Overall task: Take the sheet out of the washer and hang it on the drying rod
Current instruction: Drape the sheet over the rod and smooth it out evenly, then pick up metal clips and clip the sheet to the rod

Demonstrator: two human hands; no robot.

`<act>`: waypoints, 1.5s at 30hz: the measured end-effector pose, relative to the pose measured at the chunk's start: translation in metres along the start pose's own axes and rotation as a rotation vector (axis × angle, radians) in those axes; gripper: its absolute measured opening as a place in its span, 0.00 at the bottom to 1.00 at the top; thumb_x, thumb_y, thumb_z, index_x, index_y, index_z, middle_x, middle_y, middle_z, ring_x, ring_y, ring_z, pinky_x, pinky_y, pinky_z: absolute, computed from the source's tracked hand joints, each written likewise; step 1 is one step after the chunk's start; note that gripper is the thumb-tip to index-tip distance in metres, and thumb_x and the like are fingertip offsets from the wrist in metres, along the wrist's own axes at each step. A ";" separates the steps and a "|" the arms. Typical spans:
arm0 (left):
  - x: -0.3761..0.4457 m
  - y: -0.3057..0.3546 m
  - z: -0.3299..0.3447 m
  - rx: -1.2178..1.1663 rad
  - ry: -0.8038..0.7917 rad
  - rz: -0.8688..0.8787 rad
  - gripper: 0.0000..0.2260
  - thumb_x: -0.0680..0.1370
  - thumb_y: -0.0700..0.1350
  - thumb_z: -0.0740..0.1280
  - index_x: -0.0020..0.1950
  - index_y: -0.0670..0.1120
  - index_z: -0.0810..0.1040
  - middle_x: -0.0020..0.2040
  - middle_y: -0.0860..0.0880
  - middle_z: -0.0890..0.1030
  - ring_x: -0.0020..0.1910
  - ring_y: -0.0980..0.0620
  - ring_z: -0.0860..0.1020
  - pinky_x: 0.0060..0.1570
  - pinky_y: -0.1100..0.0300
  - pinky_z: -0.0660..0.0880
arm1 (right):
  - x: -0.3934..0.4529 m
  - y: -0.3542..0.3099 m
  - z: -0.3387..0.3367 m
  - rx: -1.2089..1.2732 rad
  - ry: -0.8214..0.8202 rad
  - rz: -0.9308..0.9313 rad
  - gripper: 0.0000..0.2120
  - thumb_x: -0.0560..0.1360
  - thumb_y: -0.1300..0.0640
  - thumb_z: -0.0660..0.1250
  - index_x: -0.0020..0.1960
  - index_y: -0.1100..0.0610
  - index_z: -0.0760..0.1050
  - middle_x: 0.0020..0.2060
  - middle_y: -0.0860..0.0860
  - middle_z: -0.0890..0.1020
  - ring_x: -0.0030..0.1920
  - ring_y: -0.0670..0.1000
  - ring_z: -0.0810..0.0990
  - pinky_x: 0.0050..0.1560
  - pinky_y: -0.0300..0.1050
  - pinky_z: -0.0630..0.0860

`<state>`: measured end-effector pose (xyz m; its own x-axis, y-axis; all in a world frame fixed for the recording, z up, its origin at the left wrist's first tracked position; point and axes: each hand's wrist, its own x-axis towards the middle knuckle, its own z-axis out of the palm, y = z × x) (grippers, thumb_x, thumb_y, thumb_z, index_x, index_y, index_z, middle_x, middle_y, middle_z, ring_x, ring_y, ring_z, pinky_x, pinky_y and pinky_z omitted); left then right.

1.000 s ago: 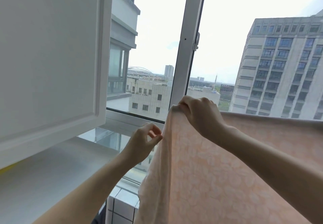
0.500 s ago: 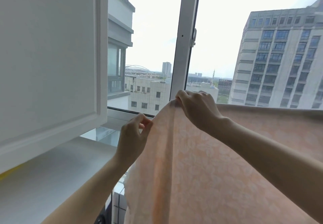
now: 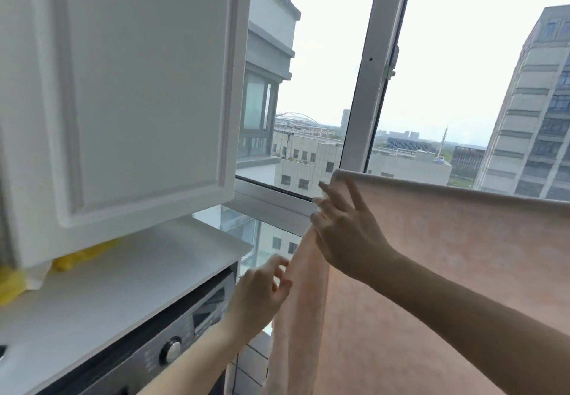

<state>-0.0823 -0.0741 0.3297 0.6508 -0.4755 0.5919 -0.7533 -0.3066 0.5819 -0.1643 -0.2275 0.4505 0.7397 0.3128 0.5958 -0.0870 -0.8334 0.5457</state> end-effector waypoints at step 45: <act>-0.369 -0.117 -0.235 0.628 0.273 -0.921 0.06 0.77 0.41 0.67 0.53 0.48 0.78 0.46 0.54 0.80 0.47 0.55 0.77 0.42 0.63 0.72 | -0.003 -0.472 0.034 0.851 -0.260 -0.494 0.12 0.59 0.57 0.76 0.38 0.54 0.75 0.32 0.48 0.77 0.35 0.53 0.78 0.32 0.45 0.75</act>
<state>-0.2121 0.3309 0.1748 0.9206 0.3145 0.2315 0.1554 -0.8390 0.5215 -0.1026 0.1500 0.1715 0.6955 0.6855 0.2153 0.6960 -0.7172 0.0350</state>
